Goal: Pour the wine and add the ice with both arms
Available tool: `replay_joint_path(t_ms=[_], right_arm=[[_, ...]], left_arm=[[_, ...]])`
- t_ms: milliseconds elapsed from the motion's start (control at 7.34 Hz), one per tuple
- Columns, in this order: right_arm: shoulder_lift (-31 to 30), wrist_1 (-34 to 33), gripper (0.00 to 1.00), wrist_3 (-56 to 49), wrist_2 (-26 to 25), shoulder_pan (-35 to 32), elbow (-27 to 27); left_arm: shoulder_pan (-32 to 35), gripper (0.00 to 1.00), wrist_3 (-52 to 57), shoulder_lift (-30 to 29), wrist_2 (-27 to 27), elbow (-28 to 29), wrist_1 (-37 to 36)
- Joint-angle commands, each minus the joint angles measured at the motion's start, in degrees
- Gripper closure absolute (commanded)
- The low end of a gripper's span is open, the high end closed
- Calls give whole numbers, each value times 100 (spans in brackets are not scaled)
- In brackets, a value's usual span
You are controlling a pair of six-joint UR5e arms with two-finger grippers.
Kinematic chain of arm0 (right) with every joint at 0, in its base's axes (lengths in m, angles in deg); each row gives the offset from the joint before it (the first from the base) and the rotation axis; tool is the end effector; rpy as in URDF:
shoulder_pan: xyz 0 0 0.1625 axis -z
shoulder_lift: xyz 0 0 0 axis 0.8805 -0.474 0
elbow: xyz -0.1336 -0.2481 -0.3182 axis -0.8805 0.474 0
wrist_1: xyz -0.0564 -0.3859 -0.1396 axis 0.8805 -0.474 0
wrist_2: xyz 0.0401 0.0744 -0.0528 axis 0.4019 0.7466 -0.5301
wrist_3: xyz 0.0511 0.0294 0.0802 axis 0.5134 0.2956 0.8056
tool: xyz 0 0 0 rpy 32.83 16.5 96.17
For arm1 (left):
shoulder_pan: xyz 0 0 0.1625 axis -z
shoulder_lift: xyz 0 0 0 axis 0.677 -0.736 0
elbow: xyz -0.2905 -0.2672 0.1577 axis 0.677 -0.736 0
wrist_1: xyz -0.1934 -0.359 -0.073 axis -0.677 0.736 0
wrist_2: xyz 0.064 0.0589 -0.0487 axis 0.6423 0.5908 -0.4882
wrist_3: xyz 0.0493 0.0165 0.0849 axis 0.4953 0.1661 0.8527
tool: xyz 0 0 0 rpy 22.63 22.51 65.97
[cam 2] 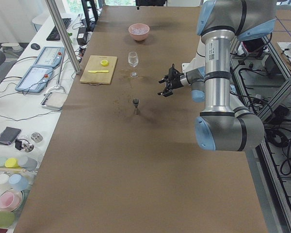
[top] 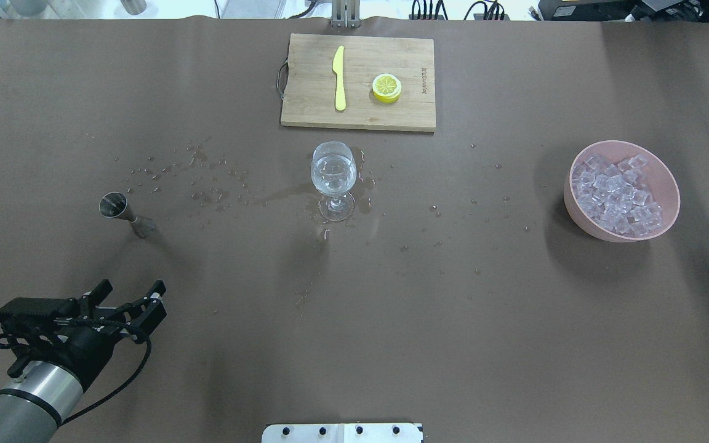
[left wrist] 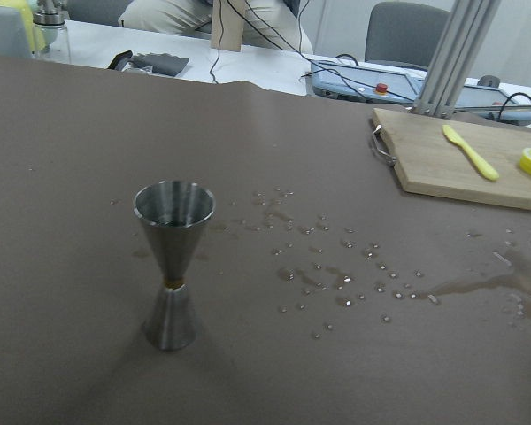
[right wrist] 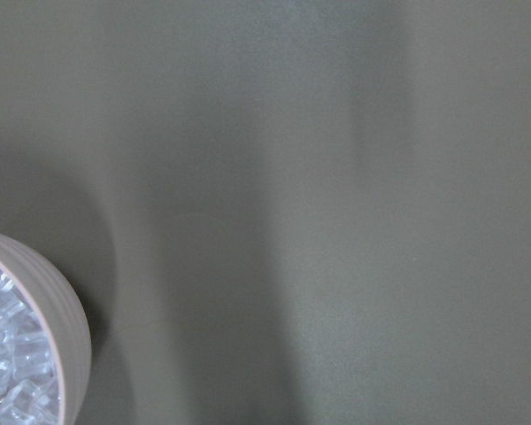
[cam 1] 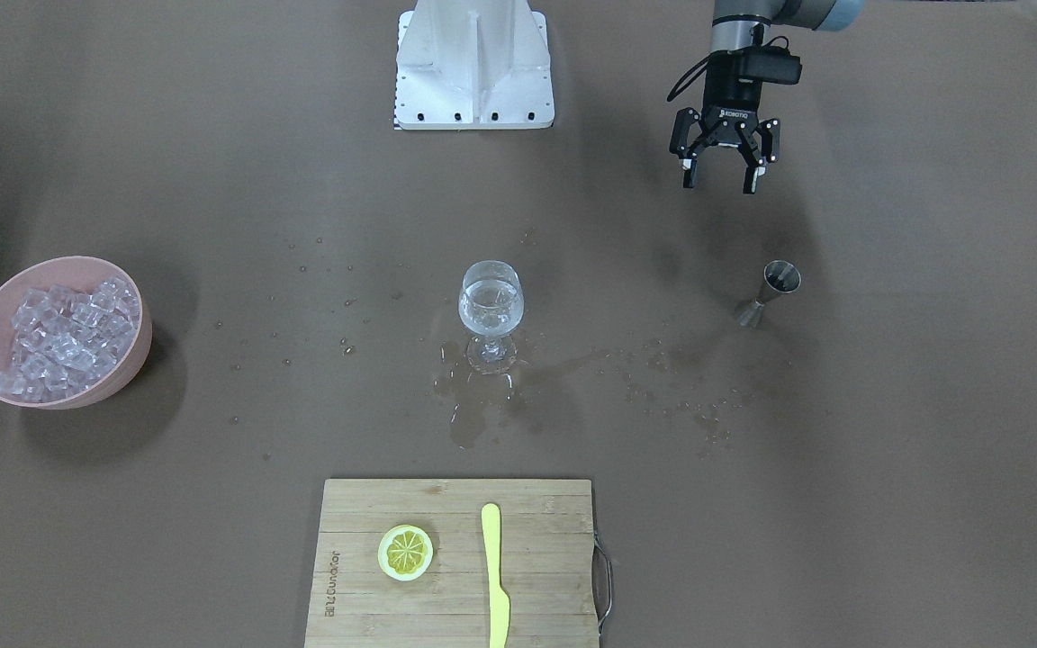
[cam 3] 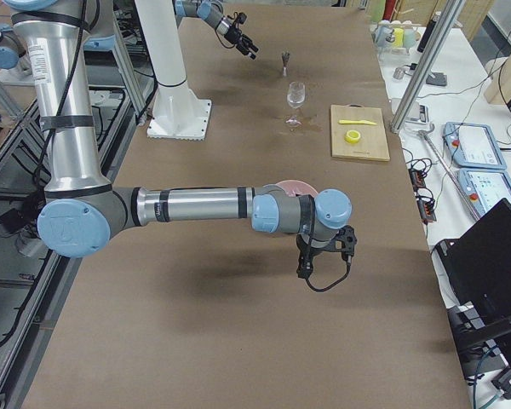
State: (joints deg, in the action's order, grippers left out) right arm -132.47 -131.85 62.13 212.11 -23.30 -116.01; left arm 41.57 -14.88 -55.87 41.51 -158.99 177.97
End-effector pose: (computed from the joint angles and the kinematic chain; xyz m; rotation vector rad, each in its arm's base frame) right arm 0.0099 -0.5377 0.6193 -0.0967 -0.8725 0.0345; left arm 0.3694 -0.2070 0.3568 0.8900 0.9476 -0.3852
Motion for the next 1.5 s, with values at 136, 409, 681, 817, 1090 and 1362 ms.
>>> replay_joint_path(t_ms=[136,409,681,817,1090,1362], right_arm=[[50,5,0,-19,-19,132,-204],[59,5,0,-37,-19,264,-467],[59,-4,0,42,-54,431,-950],[68,-4,0,43,-124,519,-1161],[313,-4,0,541,-395,904,-1557],[672,-4,0,693,-1183,1685,-1638]], left_arm=[[1142,2,953,-31,-1496,-673,-99],[2845,2,1612,-537,-3760,-579,-789],[4491,2,2359,-1827,-5637,-115,-2046],[5099,2,2659,-2181,-6306,279,-2242],[6487,2,3642,-2422,-7948,1097,-2271],[7080,2,4512,-2405,-8431,1504,-2271]])
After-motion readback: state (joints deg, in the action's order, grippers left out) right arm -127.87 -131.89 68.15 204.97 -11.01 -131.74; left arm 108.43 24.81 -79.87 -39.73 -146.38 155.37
